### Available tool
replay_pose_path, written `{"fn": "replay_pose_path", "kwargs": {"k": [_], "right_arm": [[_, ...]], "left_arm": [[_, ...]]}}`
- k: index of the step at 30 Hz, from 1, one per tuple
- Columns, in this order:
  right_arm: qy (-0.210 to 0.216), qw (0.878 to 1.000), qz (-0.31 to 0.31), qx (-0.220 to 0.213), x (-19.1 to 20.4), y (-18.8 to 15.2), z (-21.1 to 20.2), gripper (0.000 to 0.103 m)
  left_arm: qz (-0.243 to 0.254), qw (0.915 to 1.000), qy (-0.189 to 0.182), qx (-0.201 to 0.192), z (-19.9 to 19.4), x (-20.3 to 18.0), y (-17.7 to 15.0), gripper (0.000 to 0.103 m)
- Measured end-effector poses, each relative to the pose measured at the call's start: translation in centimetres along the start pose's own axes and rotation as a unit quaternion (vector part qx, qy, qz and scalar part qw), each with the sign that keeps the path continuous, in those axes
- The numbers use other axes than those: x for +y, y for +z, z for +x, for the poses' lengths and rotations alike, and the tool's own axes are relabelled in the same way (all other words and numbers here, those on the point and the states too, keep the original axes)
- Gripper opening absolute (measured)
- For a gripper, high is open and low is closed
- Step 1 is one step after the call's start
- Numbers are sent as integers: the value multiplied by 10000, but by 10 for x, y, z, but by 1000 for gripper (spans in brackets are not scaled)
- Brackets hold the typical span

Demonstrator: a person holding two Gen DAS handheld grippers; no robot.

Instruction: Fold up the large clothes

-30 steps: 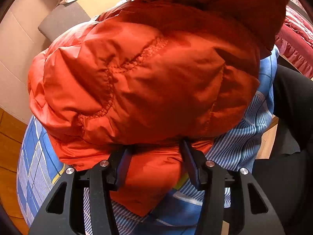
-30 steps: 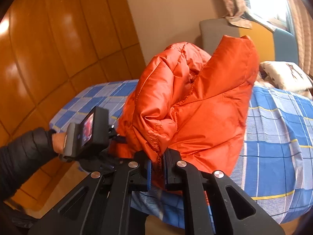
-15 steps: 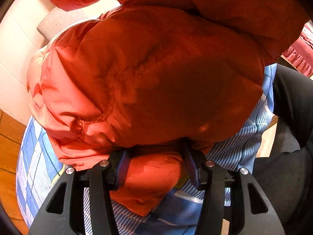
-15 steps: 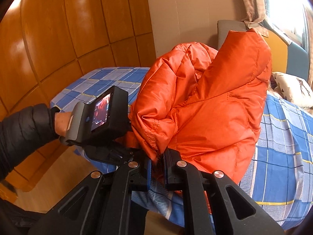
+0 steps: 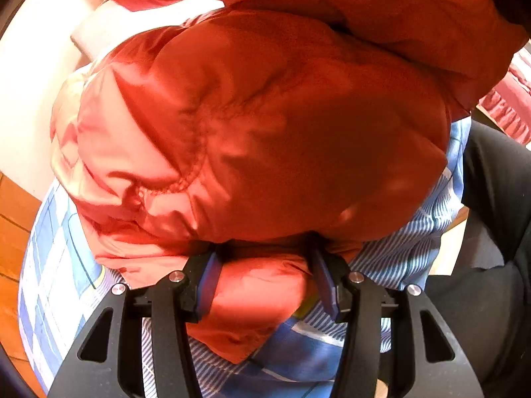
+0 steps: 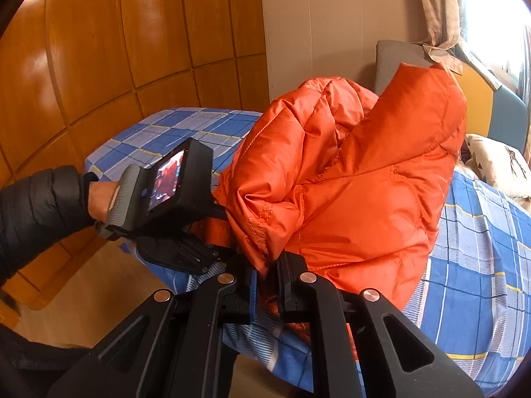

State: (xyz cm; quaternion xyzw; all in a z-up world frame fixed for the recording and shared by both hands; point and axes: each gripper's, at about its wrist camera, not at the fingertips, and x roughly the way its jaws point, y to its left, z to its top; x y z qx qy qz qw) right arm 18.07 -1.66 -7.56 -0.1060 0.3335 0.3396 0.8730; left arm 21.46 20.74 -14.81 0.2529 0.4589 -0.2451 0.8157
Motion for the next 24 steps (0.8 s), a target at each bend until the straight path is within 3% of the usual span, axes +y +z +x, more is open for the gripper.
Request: {"fn": "replay_pose_path", "kwargs": {"k": [4, 8, 12, 14, 17, 18, 21, 23, 24], "right_arm": [[-8, 10000, -25, -30, -2, 3, -1, 8], [3, 9999, -131, -21, 1, 4, 2, 8], [31, 9995, -326, 11, 4, 3, 4, 8], [61, 9991, -409, 49, 5, 3, 7, 8], [97, 9989, -463, 65, 6, 3, 10, 8], [105, 9988, -470, 67, 6, 2, 10, 8], [124, 9985, -529, 55, 7, 1, 12, 8], [147, 9983, -563, 46, 7, 0, 13, 8], [158, 9981, -593, 40, 7, 0, 13, 8]], "left_arm": [[-247, 9997, -16, -67, -2, 4, -6, 50], [-793, 9966, -81, -209, -6, 14, -15, 50], [-1589, 9865, -126, -386, -10, 21, -27, 50], [-2188, 9745, -131, -471, -13, 26, -34, 50], [-3265, 9427, -223, -656, -17, 35, -47, 50], [-3655, 9276, -271, -724, -19, 39, -52, 50], [-4354, 8962, -325, -781, -21, 44, -62, 51], [-4650, 8821, -262, -713, -22, 44, -65, 51], [-4923, 8674, -256, -680, -23, 46, -67, 51]]}}
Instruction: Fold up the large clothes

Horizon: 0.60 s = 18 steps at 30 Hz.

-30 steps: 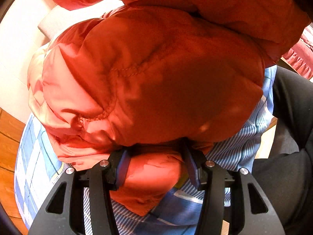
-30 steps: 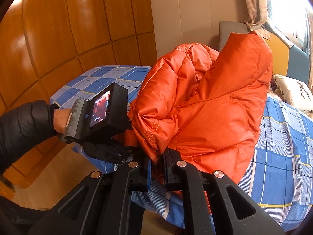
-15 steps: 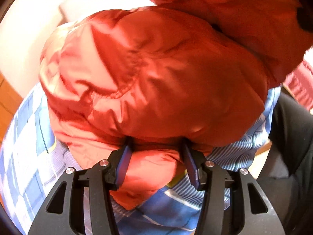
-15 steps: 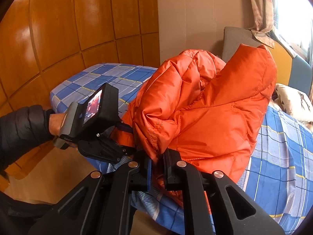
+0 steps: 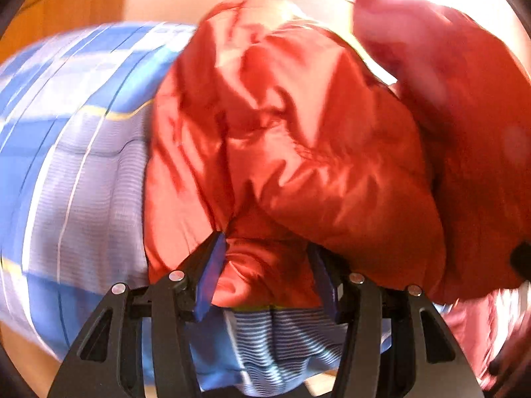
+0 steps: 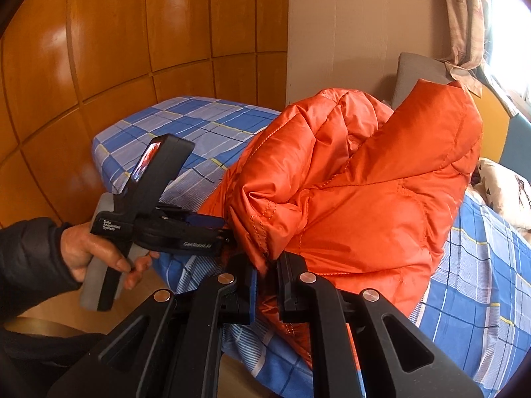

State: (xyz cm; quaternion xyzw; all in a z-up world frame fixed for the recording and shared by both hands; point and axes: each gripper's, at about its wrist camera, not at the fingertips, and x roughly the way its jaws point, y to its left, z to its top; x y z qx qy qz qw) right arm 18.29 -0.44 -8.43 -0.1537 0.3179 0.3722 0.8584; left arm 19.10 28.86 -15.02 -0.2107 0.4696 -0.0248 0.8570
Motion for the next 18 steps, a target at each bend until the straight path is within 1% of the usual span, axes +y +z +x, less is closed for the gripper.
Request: {"fn": "replay_pose_path", "kwargs": {"k": [2, 3, 6, 7, 10, 12, 15, 18], "right_arm": [[1, 10000, -71, -23, 1, -1, 0, 8], [2, 9999, -115, -38, 2, -1, 0, 8], [36, 9998, -177, -64, 2, -3, 0, 8], [50, 9997, -213, -72, 3, -3, -1, 8], [84, 9992, -389, -89, 5, -4, 0, 8], [106, 9986, -507, -106, 8, -3, 1, 8], [141, 9977, -653, -137, 10, -1, 2, 8], [172, 9972, -714, -142, 11, 0, 3, 8]], "left_arm": [[-501, 9987, 44, -56, -4, 6, -3, 50], [-822, 9965, 62, -106, -6, 10, -7, 50], [-1571, 9872, 72, -274, -10, 22, -18, 49], [-1734, 9843, 93, -303, -11, 24, -20, 49], [-1969, 9794, 293, -344, -12, 25, -24, 48], [-1992, 9786, 401, -333, -10, 20, -25, 48], [-2051, 9771, 468, -317, -4, 13, -21, 47], [-2062, 9768, 488, -300, -8, 12, -20, 47]]}}
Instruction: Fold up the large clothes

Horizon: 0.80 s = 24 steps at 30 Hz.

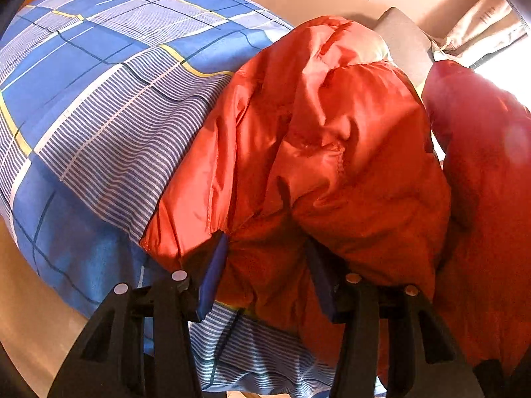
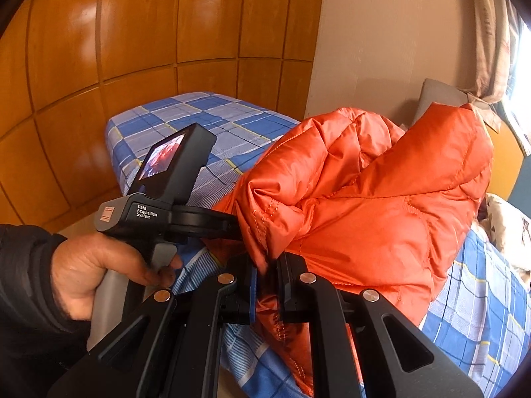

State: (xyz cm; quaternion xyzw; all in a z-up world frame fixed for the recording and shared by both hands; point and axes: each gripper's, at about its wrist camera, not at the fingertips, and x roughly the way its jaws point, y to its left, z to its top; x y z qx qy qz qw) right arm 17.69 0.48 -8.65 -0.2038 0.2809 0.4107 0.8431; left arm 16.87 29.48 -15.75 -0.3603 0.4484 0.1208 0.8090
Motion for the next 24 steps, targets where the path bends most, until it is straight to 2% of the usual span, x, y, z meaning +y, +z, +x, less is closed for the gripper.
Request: {"fn": "replay_pose_path", "kwargs": {"k": [7, 10, 11, 12, 14, 15, 16, 18, 19, 20, 21, 22, 24], "right_arm": [[46, 10000, 82, -2, -3, -2, 1, 8], [32, 9998, 182, -17, -6, -2, -2, 8], [33, 9997, 229, -25, -7, -2, -3, 8], [59, 9995, 304, -32, -10, -3, -5, 8], [156, 9989, 437, -64, -15, -5, -9, 8], [246, 9979, 588, -83, -21, -6, -11, 8], [323, 9963, 787, -83, -29, -8, -14, 8], [400, 9930, 1102, -151, -42, -12, -20, 8], [450, 9908, 1266, -184, -49, -15, -24, 8], [504, 9880, 1446, -218, -55, -18, -28, 8], [533, 9854, 1600, -246, -61, -22, -31, 8], [546, 9837, 1695, -264, -63, -24, -34, 8], [523, 9817, 1800, -341, -66, -27, -41, 8]], "left_arm": [[205, 9998, 68, -15, 9, -11, 5, 47], [813, 9964, 255, 35, 8, -25, 2, 46], [1233, 9916, 382, 53, 9, -33, 1, 46], [1742, 9834, 498, 93, 11, -41, 0, 46], [2921, 9533, 768, -21, 12, -58, -7, 47], [3599, 9288, 873, -129, 12, -66, -13, 47], [4442, 8896, 1033, -252, 13, -73, -24, 48], [5380, 8358, 1046, -323, 14, -77, -39, 46], [5726, 8132, 1005, -279, 15, -77, -44, 46], [6116, 7855, 930, -196, 16, -76, -47, 46], [6251, 7759, 849, -106, 16, -77, -45, 46], [6324, 7709, 753, -10, 16, -78, -43, 46], [6616, 7474, 584, 193, 17, -81, -39, 46]]}}
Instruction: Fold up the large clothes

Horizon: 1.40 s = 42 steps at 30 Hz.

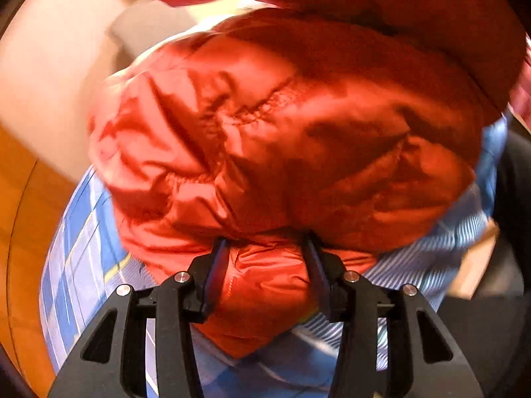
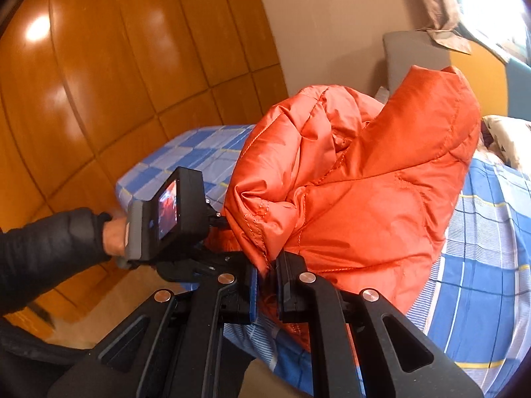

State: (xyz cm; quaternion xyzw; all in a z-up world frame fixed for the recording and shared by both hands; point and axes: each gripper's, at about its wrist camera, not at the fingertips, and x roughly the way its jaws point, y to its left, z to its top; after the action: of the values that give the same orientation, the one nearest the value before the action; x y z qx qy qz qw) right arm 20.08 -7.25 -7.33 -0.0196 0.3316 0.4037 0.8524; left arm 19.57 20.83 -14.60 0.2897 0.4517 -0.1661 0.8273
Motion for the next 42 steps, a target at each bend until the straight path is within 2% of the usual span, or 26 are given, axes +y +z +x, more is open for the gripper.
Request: {"fn": "replay_pose_path", "kwargs": {"k": [3, 6, 12, 21, 27, 33, 42], "right_arm": [[-91, 9999, 49, -51, 0, -1, -6, 8], [-223, 9997, -70, -9, 8, 3, -3, 8], [-402, 9979, -487, 166, 34, 2, 11, 8], [-543, 9873, -1392, 540, 82, 0, 43, 8], [-612, 9820, -1668, 645, 105, -10, 56, 8], [-567, 9791, -1852, 614, 109, -15, 60, 8], [-628, 9582, -2700, 711, 115, -14, 59, 8]], "left_arm": [[405, 9990, -207, 36, 2, 2, 6, 46], [605, 9972, -449, 31, 4, 7, 9, 46], [557, 9959, -705, -77, 11, 30, 5, 46], [508, 9950, -853, -110, 13, 54, -6, 46], [443, 9946, -922, -152, 21, 69, -8, 46], [549, 9936, -981, -138, 25, 77, -14, 46], [628, 9925, -1045, -82, 23, 77, -8, 46]]}}
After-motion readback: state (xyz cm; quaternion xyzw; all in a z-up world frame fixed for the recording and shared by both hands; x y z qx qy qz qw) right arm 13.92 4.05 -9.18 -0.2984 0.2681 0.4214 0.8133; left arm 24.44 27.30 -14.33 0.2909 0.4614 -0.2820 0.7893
